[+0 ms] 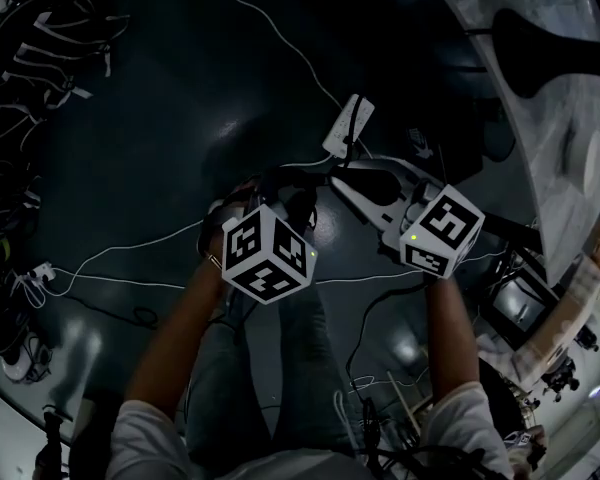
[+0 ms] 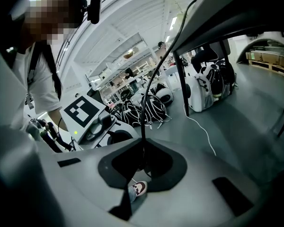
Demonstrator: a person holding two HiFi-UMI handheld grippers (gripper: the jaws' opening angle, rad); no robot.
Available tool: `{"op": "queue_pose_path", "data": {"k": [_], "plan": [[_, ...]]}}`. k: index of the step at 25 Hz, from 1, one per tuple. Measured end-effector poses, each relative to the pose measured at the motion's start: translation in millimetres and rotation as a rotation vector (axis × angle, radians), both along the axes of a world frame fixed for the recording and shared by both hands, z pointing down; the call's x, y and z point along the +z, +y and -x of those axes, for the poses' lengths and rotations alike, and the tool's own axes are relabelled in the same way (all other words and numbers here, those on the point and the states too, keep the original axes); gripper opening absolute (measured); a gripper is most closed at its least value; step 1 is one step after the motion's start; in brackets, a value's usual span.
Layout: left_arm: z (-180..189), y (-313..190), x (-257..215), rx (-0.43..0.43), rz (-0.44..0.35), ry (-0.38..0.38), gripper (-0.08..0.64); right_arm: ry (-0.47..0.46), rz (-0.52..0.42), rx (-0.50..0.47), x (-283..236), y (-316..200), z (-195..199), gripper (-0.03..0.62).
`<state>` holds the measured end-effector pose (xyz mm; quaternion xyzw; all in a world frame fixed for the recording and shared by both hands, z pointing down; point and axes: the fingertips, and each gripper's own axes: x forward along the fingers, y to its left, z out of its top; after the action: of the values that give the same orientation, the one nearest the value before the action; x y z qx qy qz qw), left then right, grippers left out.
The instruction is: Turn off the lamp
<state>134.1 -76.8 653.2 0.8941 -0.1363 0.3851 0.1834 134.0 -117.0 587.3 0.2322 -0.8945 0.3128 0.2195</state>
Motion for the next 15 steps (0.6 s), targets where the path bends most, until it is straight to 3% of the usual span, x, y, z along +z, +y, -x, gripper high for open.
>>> {"op": "queue_pose_path", "data": {"k": [7,10,15], "plan": [[13.9,1.7,7.1,-0.100,0.057,0.040,0.092,-0.024,0.010,0.048,5.2,-1.4,3.6,0.012],[23.8,2.8,10.5,-0.139,0.077,0.051,0.133,-0.017,0.016,0.061,6.6,-1.6,2.3,0.012],[32.1,4.5,14.1,-0.170,0.085,0.035,0.133,-0.004,0.027,0.134,19.2,-11.5,-6.6,0.012]]}}
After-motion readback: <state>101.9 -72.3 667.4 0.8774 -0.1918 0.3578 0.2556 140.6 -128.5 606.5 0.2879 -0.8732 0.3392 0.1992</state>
